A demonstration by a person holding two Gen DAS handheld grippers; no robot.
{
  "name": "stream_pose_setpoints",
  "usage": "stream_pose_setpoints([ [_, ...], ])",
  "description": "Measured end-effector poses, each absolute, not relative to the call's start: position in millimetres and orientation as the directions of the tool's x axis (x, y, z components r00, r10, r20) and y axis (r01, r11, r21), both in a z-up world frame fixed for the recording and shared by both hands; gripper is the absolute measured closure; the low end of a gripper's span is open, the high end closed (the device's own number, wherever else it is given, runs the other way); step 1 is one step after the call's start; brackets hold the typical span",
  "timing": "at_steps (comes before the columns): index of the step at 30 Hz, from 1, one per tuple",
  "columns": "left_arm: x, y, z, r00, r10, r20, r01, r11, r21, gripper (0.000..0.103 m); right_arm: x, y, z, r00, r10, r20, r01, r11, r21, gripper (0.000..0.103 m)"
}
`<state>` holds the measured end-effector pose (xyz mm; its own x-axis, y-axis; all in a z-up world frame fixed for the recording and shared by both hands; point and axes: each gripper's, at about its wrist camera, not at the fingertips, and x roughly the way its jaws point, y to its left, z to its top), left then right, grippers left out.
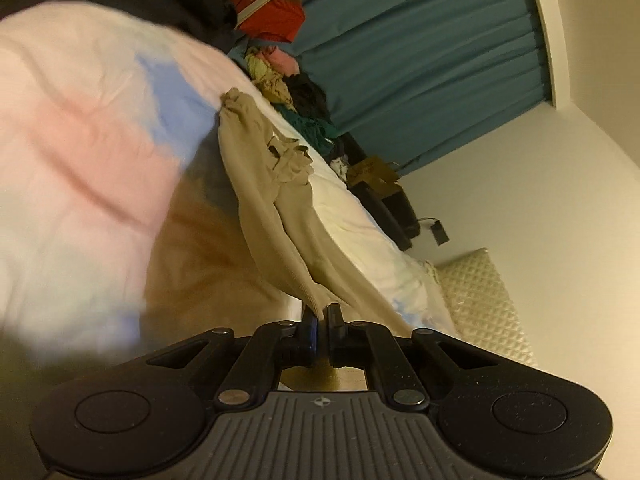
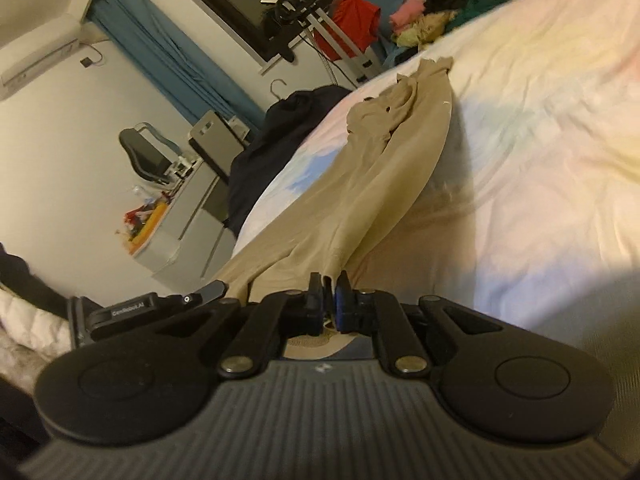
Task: Fold clothes
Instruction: 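Grasp the hem end of the beige strip with both grippers, then fold the hem end over toward the collar with both grippers and release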
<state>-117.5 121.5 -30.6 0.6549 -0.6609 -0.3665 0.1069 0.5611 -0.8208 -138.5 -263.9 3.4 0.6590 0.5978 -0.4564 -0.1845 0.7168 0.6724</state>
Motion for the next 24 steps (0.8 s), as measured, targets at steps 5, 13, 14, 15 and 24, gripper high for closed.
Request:
stream_pose_setpoints([
  [5, -132.7, 121.3, -36.4, 0.644, -0.686, -0.338, 0.063, 0.488, -0.871, 0.099, -152.8, -274.2, -6.1, 0.679, 0.592, -0.433, -0.122, 0.673, 0.729, 0.095],
  [13, -34.7, 107.4, 1.9, 0.706, -0.615, -0.351, 0.077, 0.56, -0.825, 0.098, -55.8, -259.8, 21.0, 0.785, 0.501, -0.364, -0.118, 0.699, 0.706, 0.094],
  [14, -19.1, 104.6, 7.9, 0.716, -0.599, -0.359, 0.076, 0.577, -0.813, 0.098, -41.2, -258.7, 23.4, 0.797, 0.487, -0.358, -0.112, 0.701, 0.704, 0.094],
  [15, -3.3, 101.8, 13.7, 0.727, -0.581, -0.367, 0.072, 0.595, -0.8, 0.098, -26.7, -257.6, 25.8, 0.808, 0.472, -0.352, -0.105, 0.704, 0.703, 0.094],
  [24, 104.2, 73.0, 32.4, 0.798, -0.441, -0.411, 0.096, 0.766, -0.636, 0.098, 85.1, -239.2, 14.6, 0.875, 0.338, -0.347, -0.037, 0.761, 0.647, 0.094],
])
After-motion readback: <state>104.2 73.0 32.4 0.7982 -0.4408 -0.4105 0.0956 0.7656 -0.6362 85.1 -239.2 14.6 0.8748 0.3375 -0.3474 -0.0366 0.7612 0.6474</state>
